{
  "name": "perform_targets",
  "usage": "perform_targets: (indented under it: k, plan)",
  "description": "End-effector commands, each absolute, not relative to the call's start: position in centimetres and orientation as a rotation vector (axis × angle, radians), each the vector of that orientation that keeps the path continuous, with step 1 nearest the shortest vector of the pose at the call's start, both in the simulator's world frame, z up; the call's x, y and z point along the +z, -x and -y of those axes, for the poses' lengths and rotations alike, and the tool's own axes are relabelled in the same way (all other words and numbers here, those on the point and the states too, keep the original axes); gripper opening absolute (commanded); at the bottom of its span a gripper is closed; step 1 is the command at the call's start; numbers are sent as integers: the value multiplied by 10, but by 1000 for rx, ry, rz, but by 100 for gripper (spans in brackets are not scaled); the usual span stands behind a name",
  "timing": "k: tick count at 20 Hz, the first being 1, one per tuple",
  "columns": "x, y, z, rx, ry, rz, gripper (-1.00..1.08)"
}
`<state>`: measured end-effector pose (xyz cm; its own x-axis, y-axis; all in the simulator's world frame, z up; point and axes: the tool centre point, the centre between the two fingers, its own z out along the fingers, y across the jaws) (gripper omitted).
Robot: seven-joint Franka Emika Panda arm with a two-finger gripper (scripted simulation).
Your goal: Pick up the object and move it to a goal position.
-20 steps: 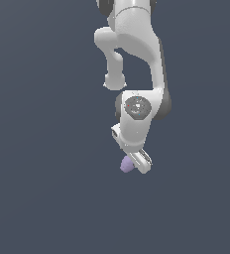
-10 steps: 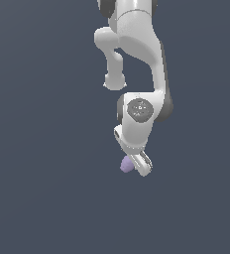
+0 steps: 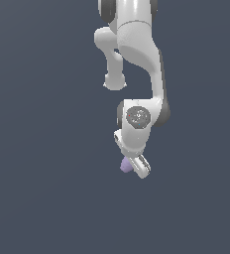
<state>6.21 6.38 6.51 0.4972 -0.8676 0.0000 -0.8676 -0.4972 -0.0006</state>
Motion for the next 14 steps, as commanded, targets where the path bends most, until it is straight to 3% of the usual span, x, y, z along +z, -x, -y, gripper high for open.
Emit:
perform_targets:
  k: [1, 8, 9, 14]
  plan:
    - [52, -61, -63, 0, 2717, -1577, 100]
    - [42, -63, -64, 0, 2716, -1578, 100]
    - [42, -63, -64, 0, 2716, -1578, -100]
    - [42, -63, -64, 0, 2716, -1578, -100]
